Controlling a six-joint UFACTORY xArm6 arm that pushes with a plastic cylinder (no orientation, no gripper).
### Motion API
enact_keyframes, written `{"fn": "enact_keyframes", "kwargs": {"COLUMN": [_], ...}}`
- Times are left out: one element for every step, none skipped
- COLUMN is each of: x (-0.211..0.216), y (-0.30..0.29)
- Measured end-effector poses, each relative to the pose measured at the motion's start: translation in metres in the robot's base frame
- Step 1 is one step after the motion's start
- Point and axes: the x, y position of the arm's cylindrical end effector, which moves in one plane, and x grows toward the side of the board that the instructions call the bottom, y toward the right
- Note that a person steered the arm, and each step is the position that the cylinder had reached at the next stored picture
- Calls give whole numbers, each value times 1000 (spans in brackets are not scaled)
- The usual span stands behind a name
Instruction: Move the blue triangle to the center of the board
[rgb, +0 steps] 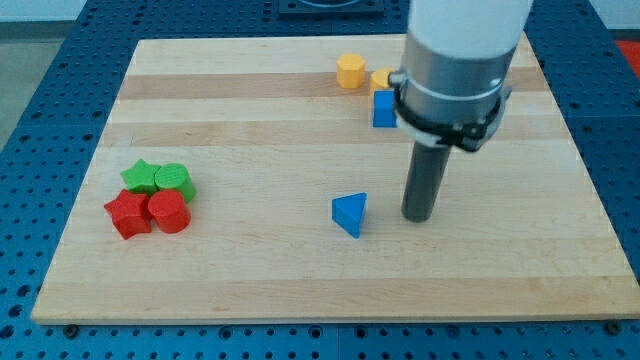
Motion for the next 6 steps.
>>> {"fn": "enact_keyframes", "kwargs": {"x": [13, 67, 90, 64, 20, 1], "y": [0, -7, -50, -63, -63, -70]}}
